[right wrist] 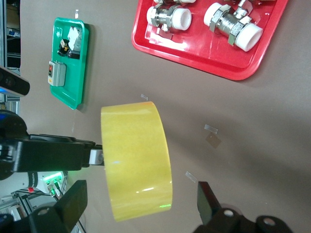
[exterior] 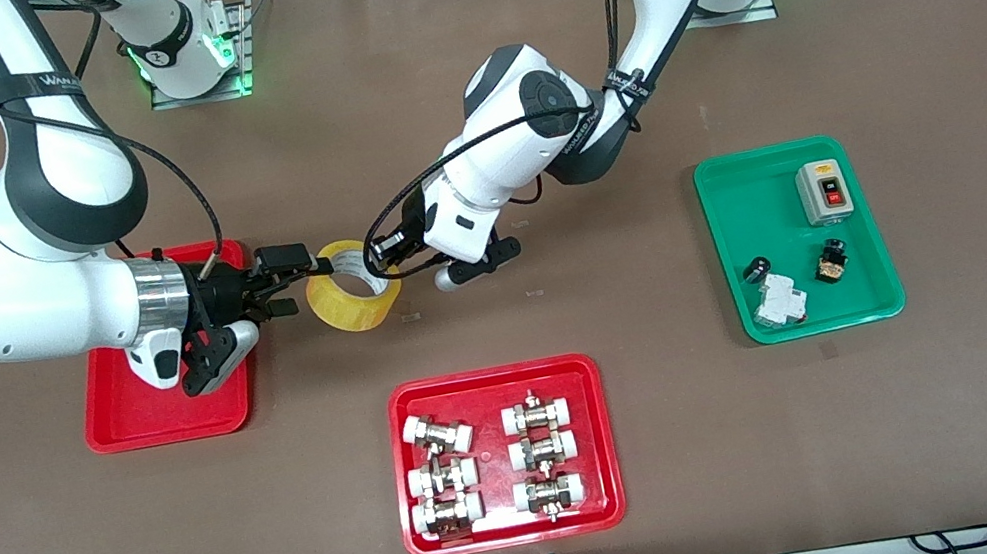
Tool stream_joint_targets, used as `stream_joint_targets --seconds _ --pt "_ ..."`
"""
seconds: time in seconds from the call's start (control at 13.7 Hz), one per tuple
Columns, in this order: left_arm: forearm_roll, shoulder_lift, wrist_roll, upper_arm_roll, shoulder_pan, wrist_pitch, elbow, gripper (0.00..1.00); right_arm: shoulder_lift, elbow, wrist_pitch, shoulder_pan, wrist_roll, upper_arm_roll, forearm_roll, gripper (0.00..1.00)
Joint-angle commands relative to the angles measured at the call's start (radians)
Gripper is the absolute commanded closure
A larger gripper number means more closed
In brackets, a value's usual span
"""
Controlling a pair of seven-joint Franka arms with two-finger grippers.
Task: Left arm passes tape to right arm into tray
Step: 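Close the right gripper on the tape while the left gripper opens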
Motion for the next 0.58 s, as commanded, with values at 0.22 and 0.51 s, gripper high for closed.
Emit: stream_joint_targets --seconds 0.22,0.51 --pt "-0.017 0.035 -0.021 0.01 -0.017 0.013 0.073 0.92 0.038 0.039 -0.003 0.0 -0.056 -0.006 0.057 0.0" --pt "-0.015 0.034 -0.021 0.01 -0.017 0.013 0.073 0.92 0.045 0.039 -0.004 -0.001 -0.103 -0.006 0.071 0.05"
